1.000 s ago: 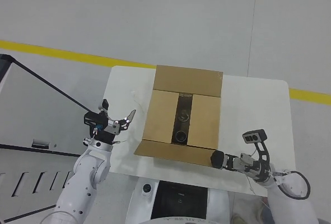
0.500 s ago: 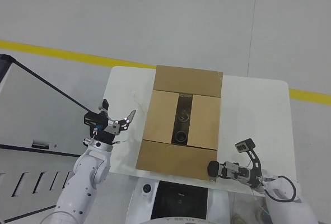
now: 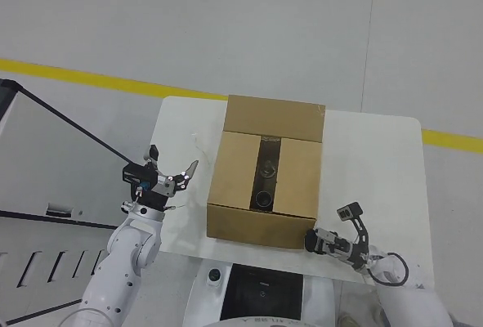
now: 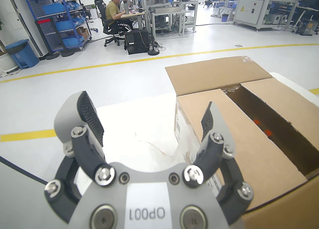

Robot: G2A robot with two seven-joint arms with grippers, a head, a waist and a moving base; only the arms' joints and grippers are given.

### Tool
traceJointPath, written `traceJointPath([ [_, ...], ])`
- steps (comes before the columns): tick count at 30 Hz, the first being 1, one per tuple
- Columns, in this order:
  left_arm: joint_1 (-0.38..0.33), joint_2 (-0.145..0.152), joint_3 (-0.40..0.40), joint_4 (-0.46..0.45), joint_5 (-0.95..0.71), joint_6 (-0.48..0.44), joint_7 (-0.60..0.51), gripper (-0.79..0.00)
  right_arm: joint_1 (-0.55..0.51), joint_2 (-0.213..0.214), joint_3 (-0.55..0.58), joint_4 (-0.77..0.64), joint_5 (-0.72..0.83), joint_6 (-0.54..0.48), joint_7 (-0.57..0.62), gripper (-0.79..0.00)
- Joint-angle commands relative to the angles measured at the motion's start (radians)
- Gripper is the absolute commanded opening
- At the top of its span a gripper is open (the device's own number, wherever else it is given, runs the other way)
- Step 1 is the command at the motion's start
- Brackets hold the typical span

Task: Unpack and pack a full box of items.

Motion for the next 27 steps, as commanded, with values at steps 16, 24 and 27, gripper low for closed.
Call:
traceJointPath([
  [16, 0.0, 0.0, 0.0, 0.0, 0.0, 0.0, 0.0, 0.0, -0.004, 0.021, 0.147, -0.165, 0.46, 0.144, 0.088, 0.0],
  [24, 0.0, 0.0, 0.0, 0.0, 0.0, 0.0, 0.0, 0.0, 0.078, 0.029, 0.247, -0.12, 0.413, 0.091, -0.055, 0.0],
  [27, 0.0, 0.0, 0.0, 0.0, 0.0, 0.0, 0.0, 0.0, 0.096, 0.026, 0.247, -0.107, 0.368, 0.053, -0.125, 0.0],
])
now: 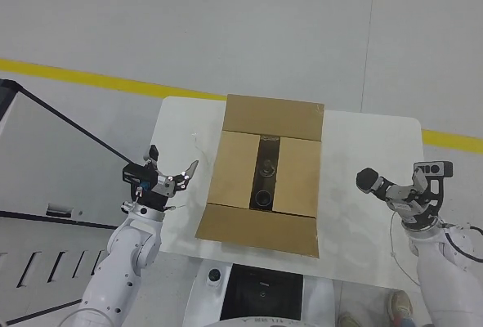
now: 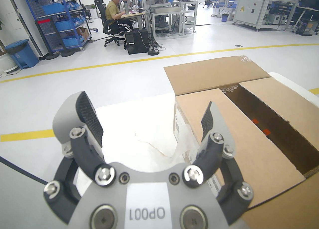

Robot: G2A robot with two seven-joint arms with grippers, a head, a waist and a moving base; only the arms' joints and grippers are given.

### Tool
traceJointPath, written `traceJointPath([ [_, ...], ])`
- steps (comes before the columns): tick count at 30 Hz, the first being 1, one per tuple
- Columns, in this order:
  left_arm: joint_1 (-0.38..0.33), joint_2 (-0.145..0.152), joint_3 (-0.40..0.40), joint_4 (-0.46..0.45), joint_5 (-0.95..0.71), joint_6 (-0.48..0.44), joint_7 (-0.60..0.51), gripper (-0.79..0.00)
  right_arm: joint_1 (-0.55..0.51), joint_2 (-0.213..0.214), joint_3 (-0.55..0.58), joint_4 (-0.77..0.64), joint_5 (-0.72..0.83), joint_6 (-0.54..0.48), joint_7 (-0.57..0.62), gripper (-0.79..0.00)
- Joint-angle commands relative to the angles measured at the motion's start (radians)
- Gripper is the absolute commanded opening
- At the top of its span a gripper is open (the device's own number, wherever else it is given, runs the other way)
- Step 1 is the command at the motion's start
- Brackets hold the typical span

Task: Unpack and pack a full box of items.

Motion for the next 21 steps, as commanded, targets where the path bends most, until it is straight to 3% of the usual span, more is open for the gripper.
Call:
traceJointPath([
  [1, 0.0, 0.0, 0.0, 0.0, 0.0, 0.0, 0.0, 0.0, 0.003, -0.001, -0.003, 0.0, -0.003, -0.001, -0.009, 0.0],
  [14, 0.0, 0.0, 0.0, 0.0, 0.0, 0.0, 0.0, 0.0, 0.003, -0.001, -0.003, 0.0, -0.003, -0.001, -0.009, 0.0],
  [21, -0.069, 0.009, -0.014, -0.076, 0.11, -0.07, -0.012, 0.0, 0.003, -0.001, -0.003, 0.0, -0.003, -0.001, -0.009, 0.0],
])
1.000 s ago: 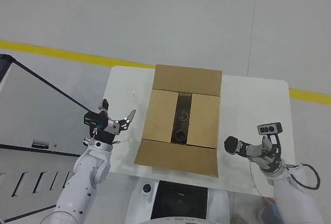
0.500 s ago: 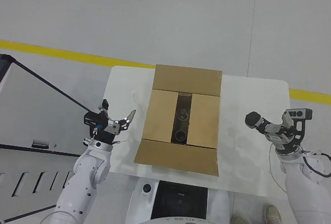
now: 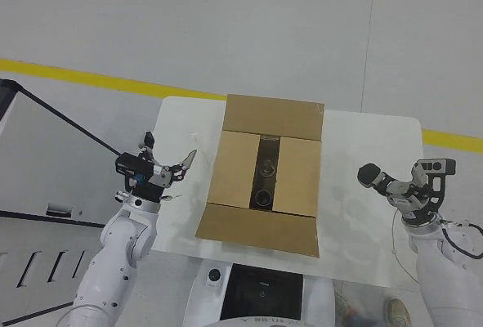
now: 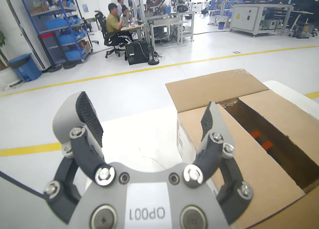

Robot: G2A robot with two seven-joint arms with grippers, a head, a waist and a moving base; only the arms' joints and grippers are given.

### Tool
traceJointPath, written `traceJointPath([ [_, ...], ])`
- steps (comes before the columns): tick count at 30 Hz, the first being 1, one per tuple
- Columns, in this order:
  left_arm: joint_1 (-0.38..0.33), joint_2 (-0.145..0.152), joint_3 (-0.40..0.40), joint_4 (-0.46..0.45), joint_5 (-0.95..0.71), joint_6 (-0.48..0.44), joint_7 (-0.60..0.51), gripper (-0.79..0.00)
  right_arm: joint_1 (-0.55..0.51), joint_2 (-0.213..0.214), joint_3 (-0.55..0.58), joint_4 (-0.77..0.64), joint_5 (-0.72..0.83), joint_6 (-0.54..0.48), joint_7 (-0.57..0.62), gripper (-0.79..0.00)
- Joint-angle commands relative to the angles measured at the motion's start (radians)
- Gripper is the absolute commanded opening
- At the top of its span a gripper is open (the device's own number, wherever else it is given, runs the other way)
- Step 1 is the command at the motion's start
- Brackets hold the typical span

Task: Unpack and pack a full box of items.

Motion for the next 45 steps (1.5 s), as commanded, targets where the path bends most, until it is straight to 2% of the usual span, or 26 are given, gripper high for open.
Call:
traceJointPath([
  [1, -0.014, 0.001, 0.029, -0.024, 0.083, -0.013, 0.004, 0.0, 0.0, 0.0, 0.0, 0.0, 0.0, 0.0, 0.0, 0.0],
  [3, -0.017, 0.0, 0.071, -0.059, 0.103, -0.038, 0.013, 0.0, 0.0, 0.0, 0.0, 0.0, 0.0, 0.0, 0.0, 0.0],
  [5, 0.009, 0.004, 0.082, -0.1, 0.109, -0.107, -0.015, 0.0, 0.0, 0.0, 0.0, 0.0, 0.0, 0.0, 0.0, 0.0],
  [7, 0.033, 0.003, 0.116, -0.132, -0.126, -0.264, -0.207, 0.0, 0.0, 0.0, 0.0, 0.0, 0.0, 0.0, 0.0, 0.0],
  [8, 0.012, 0.001, 0.141, -0.189, -0.237, -0.302, -0.325, 0.0, 0.0, 0.0, 0.0, 0.0, 0.0, 0.0, 0.0, 0.0],
  [9, -0.016, 0.0, 0.157, -0.215, -0.281, -0.304, -0.415, 0.0, 0.0, 0.0, 0.0, 0.0, 0.0, 0.0, 0.0, 0.0],
  [11, -0.051, -0.01, 0.255, -0.293, -0.409, -0.263, -0.571, 0.0, 0.0, 0.0, 0.0, 0.0, 0.0, 0.0, 0.0, 0.0],
  [12, -0.068, -0.012, 0.28, -0.289, -0.457, -0.241, -0.657, 0.0, 0.0, 0.0, 0.0, 0.0, 0.0, 0.0, 0.0, 0.0],
  [13, -0.072, -0.012, 0.285, -0.285, -0.474, -0.236, -0.681, 0.0, 0.0, 0.0, 0.0, 0.0, 0.0, 0.0, 0.0, 0.0],
  [24, -0.078, -0.013, 0.285, -0.285, -0.488, -0.235, -0.671, 0.0, 0.0, 0.0, 0.0, 0.0, 0.0, 0.0, 0.0, 0.0],
  [26, -0.129, -0.013, 0.265, -0.271, -0.465, -0.202, -0.684, 0.0, 0.0, 0.0, 0.0, 0.0, 0.0, 0.0, 0.0, 0.0],
  [27, -0.167, -0.013, 0.272, -0.291, -0.385, -0.165, -0.757, 0.0, 0.0, 0.0, 0.0, 0.0, 0.0, 0.0, 0.0, 0.0],
  [45, -0.157, -0.011, 0.265, -0.298, -0.377, -0.164, -0.769, 0.0, 0.0, 0.0, 0.0, 0.0, 0.0, 0.0, 0.0, 0.0],
])
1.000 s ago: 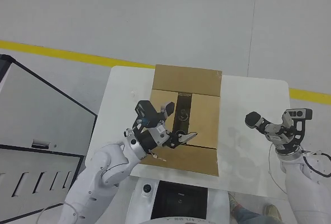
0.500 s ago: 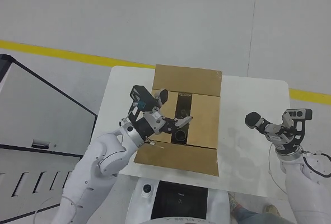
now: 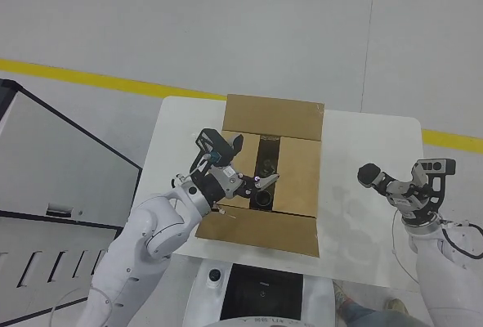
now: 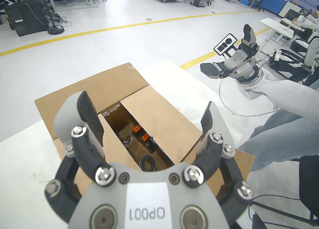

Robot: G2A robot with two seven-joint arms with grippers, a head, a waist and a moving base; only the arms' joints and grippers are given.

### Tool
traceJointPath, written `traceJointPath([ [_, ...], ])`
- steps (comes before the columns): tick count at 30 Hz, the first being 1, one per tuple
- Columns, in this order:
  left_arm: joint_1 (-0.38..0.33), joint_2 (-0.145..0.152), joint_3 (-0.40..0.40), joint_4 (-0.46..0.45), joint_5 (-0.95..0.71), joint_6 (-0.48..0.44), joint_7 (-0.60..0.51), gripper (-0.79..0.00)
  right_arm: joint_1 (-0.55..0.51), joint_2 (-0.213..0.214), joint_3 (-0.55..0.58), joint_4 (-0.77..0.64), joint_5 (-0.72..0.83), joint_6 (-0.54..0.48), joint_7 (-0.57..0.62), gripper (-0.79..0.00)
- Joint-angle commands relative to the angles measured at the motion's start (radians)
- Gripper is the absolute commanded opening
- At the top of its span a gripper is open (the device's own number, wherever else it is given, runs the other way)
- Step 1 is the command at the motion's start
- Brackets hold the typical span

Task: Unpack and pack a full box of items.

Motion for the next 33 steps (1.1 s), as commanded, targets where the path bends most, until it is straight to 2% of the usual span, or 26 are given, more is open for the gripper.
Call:
traceJointPath([
  [1, 0.0, 0.0, 0.0, 0.0, 0.0, 0.0, 0.0, 0.0, 0.0, 0.0, 0.0, 0.0, 0.0, 0.0, 0.0, 0.0],
  [7, 0.006, 0.001, 0.0, 0.003, 0.011, -0.005, -0.01, 0.0, 0.0, 0.0, 0.0, 0.0, 0.0, 0.0, 0.0, 0.0],
  [12, 0.08, 0.016, -0.018, -0.025, 0.007, -0.077, -0.112, 0.0, 0.0, 0.0, 0.0, 0.0, 0.0, 0.0, 0.0, 0.0],
  [14, 0.106, 0.022, -0.036, -0.033, -0.052, -0.1, -0.164, 0.0, 0.0, 0.0, 0.0, 0.0, 0.0, 0.0, 0.0, 0.0],
  [17, 0.119, 0.026, -0.059, -0.018, -0.241, -0.09, -0.247, 0.0, 0.0, 0.0, 0.0, 0.0, 0.0, 0.0, 0.0, 0.0],
  [19, 0.091, 0.026, -0.068, -0.003, -0.392, -0.057, -0.308, 0.0, 0.0, 0.0, 0.0, 0.0, 0.0, 0.0, 0.0, 0.0],
  [20, 0.068, 0.025, -0.068, 0.036, -0.488, -0.035, -0.335, 0.0, 0.0, 0.0, 0.0, 0.0, 0.0, 0.0, 0.0, 0.0],
  [22, -0.004, 0.02, -0.052, 0.107, -0.697, 0.008, -0.387, 0.0, 0.0, 0.0, 0.0, 0.0, 0.0, 0.0, 0.0, 0.0],
  [24, -0.073, 0.014, -0.022, 0.16, -0.821, 0.062, -0.427, 0.0, 0.0, 0.0, 0.0, 0.0, 0.0, 0.0, 0.0, 0.0],
  [29, -0.2, -0.011, 0.091, 0.33, -0.938, 0.191, -0.371, 0.0, 0.0, 0.0, 0.0, 0.0, 0.0, 0.0, 0.0, 0.0],
  [33, -0.21, -0.012, 0.094, 0.335, -0.927, 0.188, -0.363, 0.0, 0.0, 0.0, 0.0, 0.0, 0.0, 0.0, 0.0, 0.0],
])
